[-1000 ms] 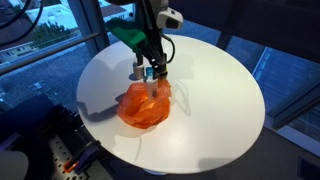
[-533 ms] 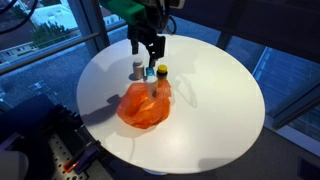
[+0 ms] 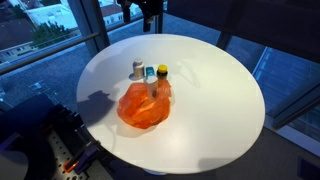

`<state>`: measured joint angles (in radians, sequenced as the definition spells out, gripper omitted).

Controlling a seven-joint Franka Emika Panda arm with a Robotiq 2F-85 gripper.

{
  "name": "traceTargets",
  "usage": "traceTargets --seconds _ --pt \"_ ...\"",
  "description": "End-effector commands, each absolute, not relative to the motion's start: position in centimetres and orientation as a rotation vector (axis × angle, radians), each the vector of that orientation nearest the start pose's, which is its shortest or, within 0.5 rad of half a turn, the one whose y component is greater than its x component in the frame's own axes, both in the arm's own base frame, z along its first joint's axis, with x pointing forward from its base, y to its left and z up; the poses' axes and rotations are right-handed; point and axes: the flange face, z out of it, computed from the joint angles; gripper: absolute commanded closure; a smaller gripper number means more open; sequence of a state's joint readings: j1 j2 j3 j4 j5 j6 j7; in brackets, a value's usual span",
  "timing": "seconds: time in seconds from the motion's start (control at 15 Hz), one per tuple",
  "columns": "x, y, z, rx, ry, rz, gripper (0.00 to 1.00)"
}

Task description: Pick up the white bottle on the left and place it in the orange plastic bag

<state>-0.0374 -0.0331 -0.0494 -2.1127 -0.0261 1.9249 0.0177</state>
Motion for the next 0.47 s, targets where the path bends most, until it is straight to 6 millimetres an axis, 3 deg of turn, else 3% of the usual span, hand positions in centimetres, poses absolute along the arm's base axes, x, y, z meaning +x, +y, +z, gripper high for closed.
traceTargets --seconds 0.0,0.2,0.4 --pt "51.5 -3.3 45.8 -3.162 0.136 0.245 0.00" --pt "51.6 -2.7 47.5 -3.165 0.113 0.226 0.00" --pt "51.6 -2.6 46.7 -3.154 0.088 0.218 0.00"
